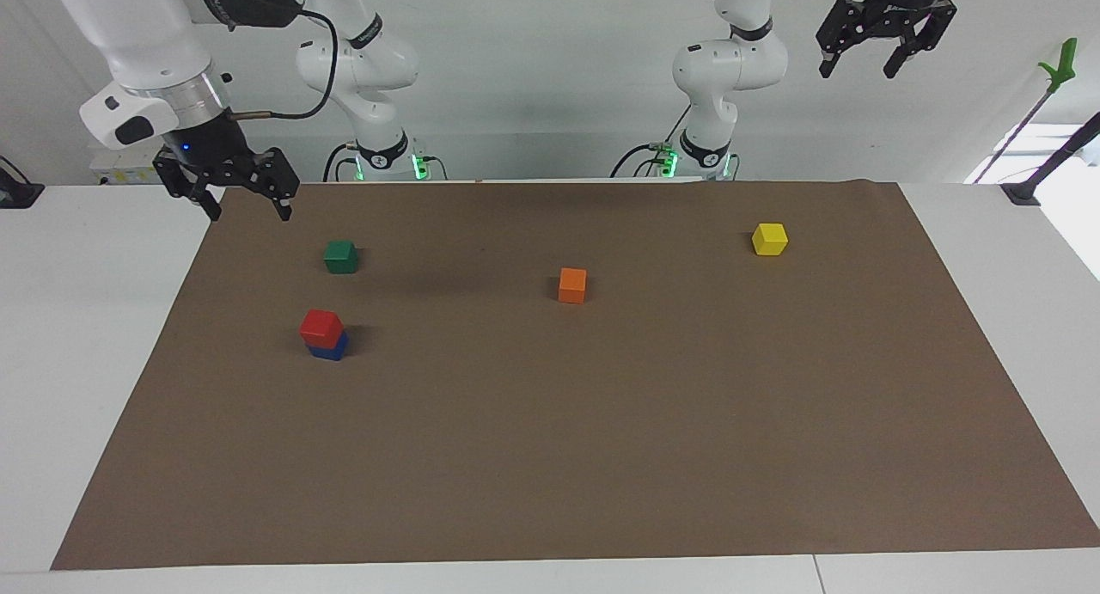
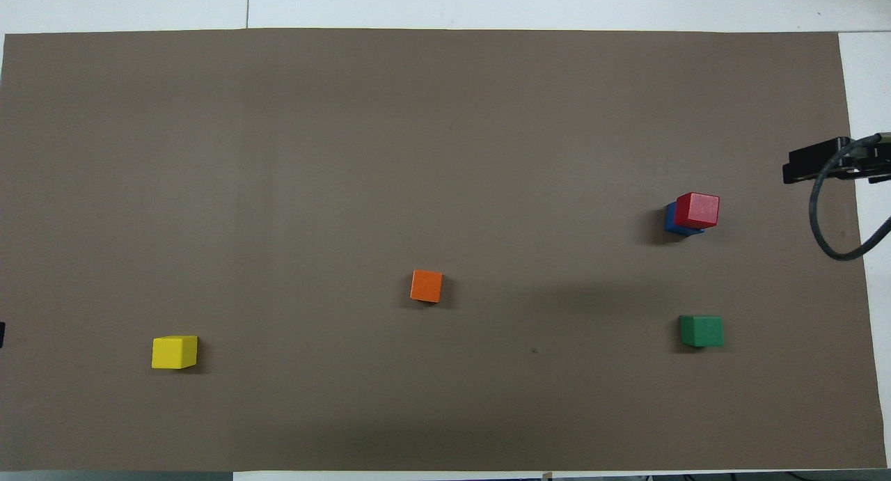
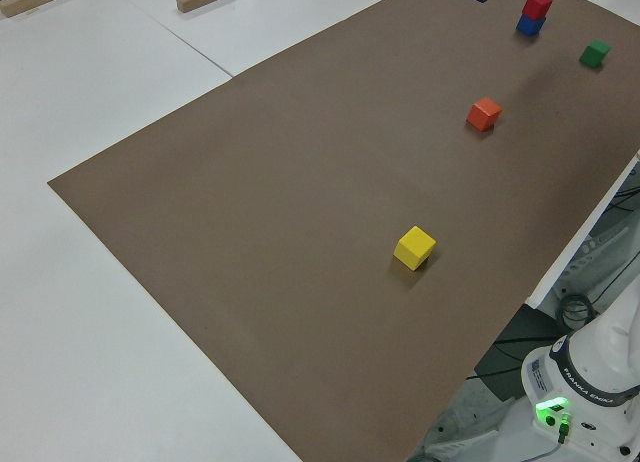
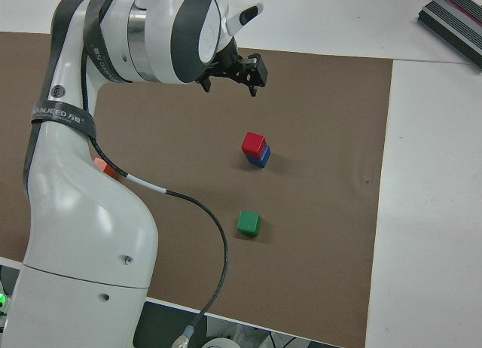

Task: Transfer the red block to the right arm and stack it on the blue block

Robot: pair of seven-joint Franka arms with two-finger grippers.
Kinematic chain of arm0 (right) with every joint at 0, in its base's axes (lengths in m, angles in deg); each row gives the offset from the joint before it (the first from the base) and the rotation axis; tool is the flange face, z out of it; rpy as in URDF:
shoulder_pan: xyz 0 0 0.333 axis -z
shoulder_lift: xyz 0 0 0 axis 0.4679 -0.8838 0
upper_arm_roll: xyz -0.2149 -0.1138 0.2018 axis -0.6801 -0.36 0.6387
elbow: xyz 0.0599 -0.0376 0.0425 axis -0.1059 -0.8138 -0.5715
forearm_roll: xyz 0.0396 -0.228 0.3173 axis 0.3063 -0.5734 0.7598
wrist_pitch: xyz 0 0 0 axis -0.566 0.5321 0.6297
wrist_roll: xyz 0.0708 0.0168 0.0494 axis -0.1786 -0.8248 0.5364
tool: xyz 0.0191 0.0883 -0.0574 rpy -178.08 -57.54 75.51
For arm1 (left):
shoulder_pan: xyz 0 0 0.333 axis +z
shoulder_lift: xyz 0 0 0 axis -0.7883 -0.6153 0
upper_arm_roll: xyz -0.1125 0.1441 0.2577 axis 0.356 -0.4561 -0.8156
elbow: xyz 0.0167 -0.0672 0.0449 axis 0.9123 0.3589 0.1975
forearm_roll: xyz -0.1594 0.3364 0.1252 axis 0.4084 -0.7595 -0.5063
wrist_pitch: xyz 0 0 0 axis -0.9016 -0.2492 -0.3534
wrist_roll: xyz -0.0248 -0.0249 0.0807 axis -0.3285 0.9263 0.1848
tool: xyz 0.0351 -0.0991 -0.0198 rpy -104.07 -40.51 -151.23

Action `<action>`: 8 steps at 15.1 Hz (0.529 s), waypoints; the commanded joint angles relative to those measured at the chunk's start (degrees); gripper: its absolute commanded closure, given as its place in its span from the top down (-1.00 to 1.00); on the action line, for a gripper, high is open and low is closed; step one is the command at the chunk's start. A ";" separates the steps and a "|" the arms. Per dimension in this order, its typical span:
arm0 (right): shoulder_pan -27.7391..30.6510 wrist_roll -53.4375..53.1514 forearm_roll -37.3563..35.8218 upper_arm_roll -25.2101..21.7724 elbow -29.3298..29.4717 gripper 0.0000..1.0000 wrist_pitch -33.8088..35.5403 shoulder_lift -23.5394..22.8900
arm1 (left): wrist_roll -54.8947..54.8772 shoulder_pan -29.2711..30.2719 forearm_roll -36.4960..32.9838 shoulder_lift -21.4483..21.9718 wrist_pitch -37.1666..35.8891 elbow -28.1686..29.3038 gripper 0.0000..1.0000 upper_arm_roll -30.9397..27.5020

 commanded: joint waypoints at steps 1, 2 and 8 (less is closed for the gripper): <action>0.95 -0.81 -0.39 0.47 -1.76 1.00 -1.51 1.29 | -0.43 -0.16 -0.30 1.31 -0.62 1.15 1.00 -0.34; 1.04 -0.81 -0.31 0.47 -1.68 1.00 -1.51 1.20 | -0.43 -0.16 -0.30 1.22 -0.62 1.15 1.00 -0.34; 0.87 -0.99 0.22 0.47 -1.41 1.00 -1.33 1.20 | -0.43 -0.16 -0.30 1.22 -0.62 1.15 1.00 -0.26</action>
